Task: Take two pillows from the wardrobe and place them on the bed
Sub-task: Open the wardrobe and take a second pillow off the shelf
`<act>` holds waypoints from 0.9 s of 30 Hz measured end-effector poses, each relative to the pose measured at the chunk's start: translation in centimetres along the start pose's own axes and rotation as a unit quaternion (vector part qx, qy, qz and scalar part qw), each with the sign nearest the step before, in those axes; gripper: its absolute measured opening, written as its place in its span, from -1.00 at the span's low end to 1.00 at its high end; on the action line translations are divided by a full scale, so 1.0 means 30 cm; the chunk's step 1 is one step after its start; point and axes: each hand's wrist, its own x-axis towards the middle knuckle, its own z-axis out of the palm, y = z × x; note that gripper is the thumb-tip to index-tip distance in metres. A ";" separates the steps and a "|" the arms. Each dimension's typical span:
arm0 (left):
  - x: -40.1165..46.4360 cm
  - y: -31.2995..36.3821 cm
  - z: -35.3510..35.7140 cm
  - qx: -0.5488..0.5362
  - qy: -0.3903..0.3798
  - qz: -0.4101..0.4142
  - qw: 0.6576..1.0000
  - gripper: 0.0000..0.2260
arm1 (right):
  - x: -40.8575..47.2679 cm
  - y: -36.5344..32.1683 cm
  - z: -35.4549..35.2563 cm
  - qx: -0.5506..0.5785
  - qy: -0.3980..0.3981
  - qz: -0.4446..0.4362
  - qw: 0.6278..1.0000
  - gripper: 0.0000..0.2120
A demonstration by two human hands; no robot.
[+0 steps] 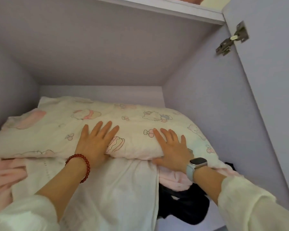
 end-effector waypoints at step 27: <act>0.005 0.144 -0.877 -0.086 0.509 -0.008 0.856 -0.70 | -0.260 0.043 -1.040 -0.178 0.392 -0.004 0.903 -0.75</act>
